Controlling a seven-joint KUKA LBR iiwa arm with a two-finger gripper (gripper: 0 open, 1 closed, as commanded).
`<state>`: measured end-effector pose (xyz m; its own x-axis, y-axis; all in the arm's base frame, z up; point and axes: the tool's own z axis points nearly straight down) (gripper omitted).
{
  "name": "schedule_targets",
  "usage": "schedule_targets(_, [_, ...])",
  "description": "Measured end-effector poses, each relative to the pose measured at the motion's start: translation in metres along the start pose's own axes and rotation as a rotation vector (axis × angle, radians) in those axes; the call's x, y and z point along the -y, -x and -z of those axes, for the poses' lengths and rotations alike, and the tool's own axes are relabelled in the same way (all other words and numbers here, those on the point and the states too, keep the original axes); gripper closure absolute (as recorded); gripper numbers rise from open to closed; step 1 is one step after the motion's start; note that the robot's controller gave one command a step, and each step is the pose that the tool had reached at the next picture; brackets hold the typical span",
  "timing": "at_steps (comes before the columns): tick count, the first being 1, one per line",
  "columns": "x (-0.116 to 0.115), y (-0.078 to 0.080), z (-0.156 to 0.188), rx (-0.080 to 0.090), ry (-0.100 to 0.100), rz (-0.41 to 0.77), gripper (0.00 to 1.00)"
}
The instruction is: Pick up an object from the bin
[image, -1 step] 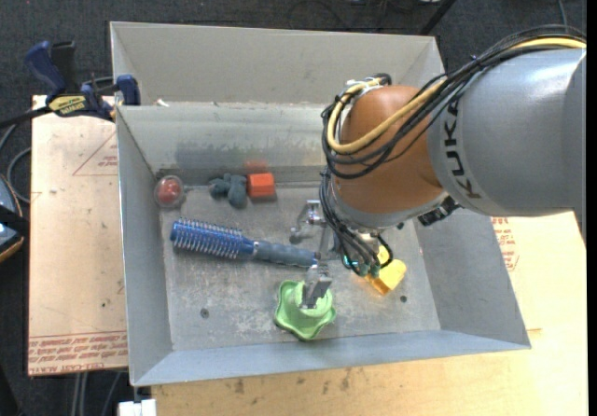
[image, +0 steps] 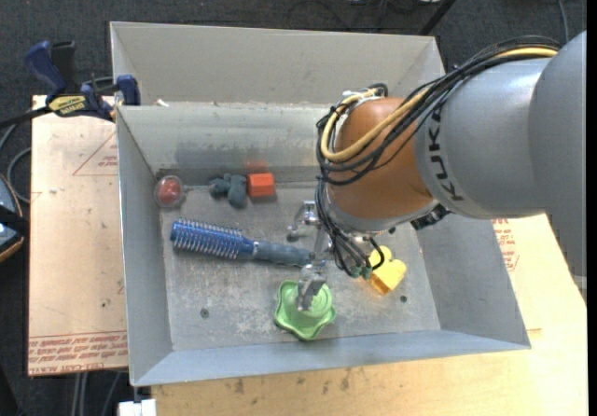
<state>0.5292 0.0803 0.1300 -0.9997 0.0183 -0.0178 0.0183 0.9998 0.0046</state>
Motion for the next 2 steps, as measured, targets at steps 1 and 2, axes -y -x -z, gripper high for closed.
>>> schedule_targets(1, [-0.0002,0.0005,-0.0035,-0.001,0.0,-0.044,0.0])
schedule_targets(2, [-0.0061,0.0045,-0.0054,0.011,0.006,-0.005,0.0])
